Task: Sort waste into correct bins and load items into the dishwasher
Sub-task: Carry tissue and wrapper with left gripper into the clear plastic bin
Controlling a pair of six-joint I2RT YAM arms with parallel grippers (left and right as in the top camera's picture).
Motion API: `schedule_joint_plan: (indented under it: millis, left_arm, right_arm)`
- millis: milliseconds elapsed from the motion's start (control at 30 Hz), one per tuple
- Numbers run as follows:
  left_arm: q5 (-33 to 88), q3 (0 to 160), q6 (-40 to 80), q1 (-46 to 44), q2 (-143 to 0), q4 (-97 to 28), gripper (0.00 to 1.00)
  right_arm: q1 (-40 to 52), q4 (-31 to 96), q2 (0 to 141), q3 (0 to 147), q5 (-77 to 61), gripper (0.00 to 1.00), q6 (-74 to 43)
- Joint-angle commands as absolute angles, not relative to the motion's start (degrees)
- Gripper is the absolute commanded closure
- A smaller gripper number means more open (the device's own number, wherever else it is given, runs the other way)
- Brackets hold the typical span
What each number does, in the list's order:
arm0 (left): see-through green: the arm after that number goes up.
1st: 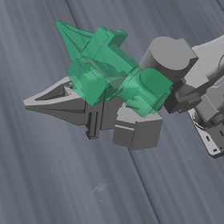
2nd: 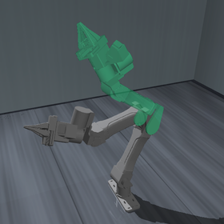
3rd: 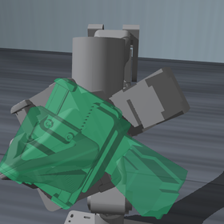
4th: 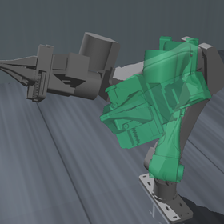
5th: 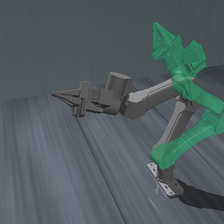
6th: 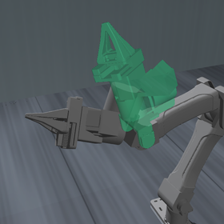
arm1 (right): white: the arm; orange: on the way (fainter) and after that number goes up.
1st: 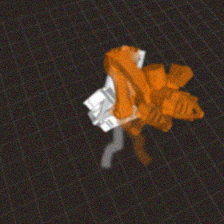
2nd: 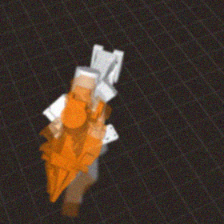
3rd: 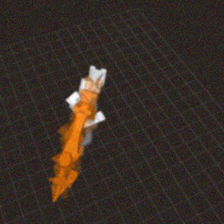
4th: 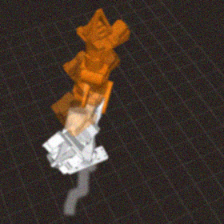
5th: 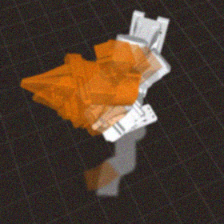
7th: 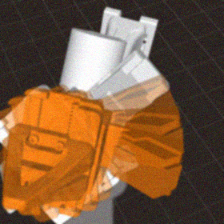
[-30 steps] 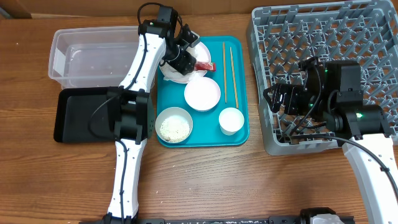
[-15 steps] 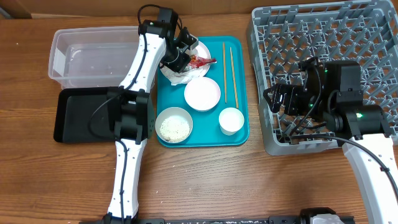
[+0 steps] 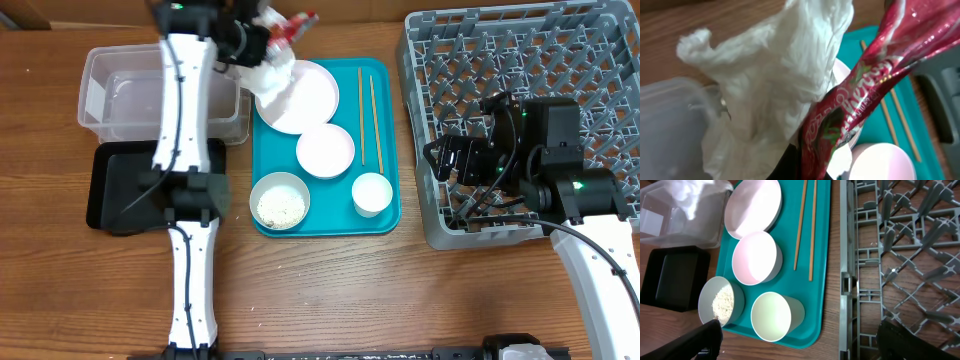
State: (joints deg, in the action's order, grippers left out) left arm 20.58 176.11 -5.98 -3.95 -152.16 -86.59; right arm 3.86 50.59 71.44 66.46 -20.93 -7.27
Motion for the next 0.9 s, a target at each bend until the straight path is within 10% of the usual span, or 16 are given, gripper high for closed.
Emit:
schedule_joint_plan:
  millis: [0, 700, 867]
  left_arm:
    - [23.75, 180.07, -2.04, -2.22, -150.89, -89.8, 0.96]
    - [11.05, 169.03, 6.87, 13.15, -150.65, -91.88, 0.94]
    - [12.64, 170.19, 5.72, 13.28, -149.73, -92.88, 0.28]
  right_arm:
    - [4.16, 50.28, 71.44, 67.9, -20.62, 0.0, -7.29]
    - [4.16, 50.28, 71.44, 67.9, -20.64, 0.0, -7.33]
    - [4.16, 50.28, 71.44, 67.9, -20.64, 0.0, -7.31]
